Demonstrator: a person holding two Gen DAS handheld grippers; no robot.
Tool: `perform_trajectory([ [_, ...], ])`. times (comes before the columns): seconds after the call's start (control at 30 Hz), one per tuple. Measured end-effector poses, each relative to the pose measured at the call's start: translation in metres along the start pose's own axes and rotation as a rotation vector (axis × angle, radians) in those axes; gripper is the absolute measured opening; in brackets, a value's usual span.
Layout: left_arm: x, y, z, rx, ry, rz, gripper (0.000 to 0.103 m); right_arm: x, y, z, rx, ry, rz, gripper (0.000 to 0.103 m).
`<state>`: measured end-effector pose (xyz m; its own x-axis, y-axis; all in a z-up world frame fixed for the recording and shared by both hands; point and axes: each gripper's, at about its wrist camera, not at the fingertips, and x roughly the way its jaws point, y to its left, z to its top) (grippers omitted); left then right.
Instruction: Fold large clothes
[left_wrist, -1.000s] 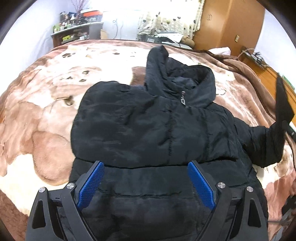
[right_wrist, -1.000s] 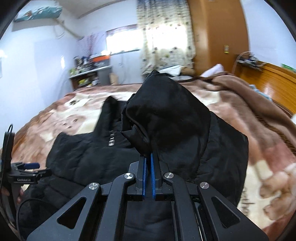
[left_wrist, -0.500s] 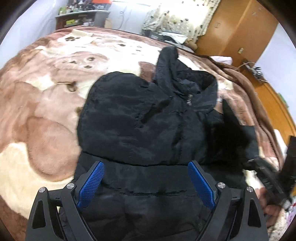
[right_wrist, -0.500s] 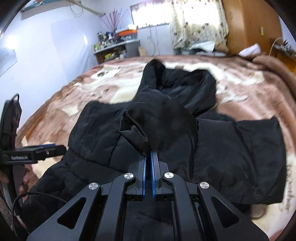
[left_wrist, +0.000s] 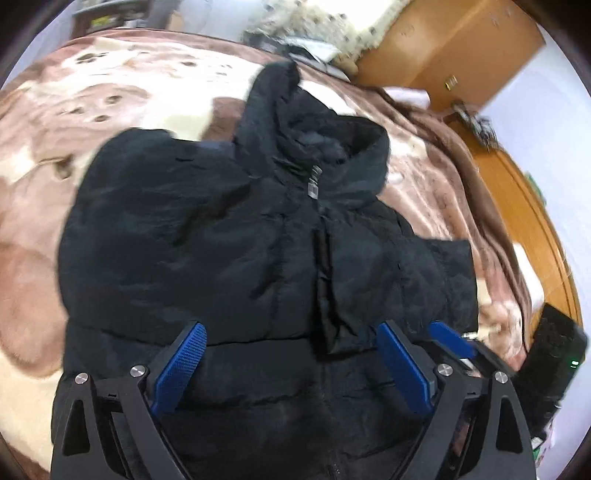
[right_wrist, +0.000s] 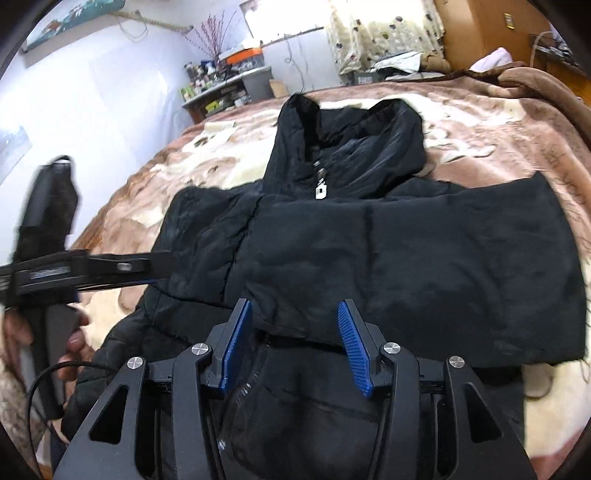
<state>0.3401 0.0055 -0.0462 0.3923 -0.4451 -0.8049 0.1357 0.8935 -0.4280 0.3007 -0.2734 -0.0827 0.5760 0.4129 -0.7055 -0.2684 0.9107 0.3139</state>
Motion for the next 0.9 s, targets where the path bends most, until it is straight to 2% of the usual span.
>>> perform_trajectory([
  [0.1, 0.014, -0.012, 0.007, 0.047, 0.024, 0.022, 0.094, -0.026, -0.014, -0.007, -0.006, -0.025, -0.019, 0.049],
  [0.3, 0.039, -0.035, 0.012, 0.107, 0.048, 0.06, 0.094, -0.091, -0.052, -0.028, 0.02, -0.086, -0.138, 0.049],
  [0.5, 0.059, -0.045, 0.014, 0.108, 0.085, 0.073, 0.094, -0.212, -0.084, -0.045, 0.046, -0.191, -0.337, 0.049],
  [0.57, 0.063, -0.044, 0.015, 0.076, 0.092, 0.076, 0.094, -0.262, -0.09, -0.048, 0.041, -0.232, -0.449, 0.049],
  [0.67, 0.065, -0.046, 0.014, 0.056, 0.086, 0.082, 0.094, -0.323, -0.094, -0.051, 0.004, -0.245, -0.624, 0.049],
  [0.77, 0.069, -0.046, 0.011, 0.009, 0.091, 0.091, 0.094, -0.378, -0.098, -0.049, 0.014, -0.274, -0.767, 0.049],
  [0.83, 0.07, -0.05, 0.008, 0.021, 0.076, 0.115, 0.094, -0.401, -0.1, -0.046, 0.009, -0.294, -0.815, 0.054],
  [0.87, 0.072, -0.053, 0.007, 0.033, 0.071, 0.13, 0.087, -0.405, -0.1, -0.046, 0.006, -0.299, -0.84, 0.06],
  [0.9, 0.074, -0.056, 0.005, 0.044, 0.074, 0.147, 0.08, -0.405, -0.101, -0.046, 0.011, -0.315, -0.849, 0.061],
])
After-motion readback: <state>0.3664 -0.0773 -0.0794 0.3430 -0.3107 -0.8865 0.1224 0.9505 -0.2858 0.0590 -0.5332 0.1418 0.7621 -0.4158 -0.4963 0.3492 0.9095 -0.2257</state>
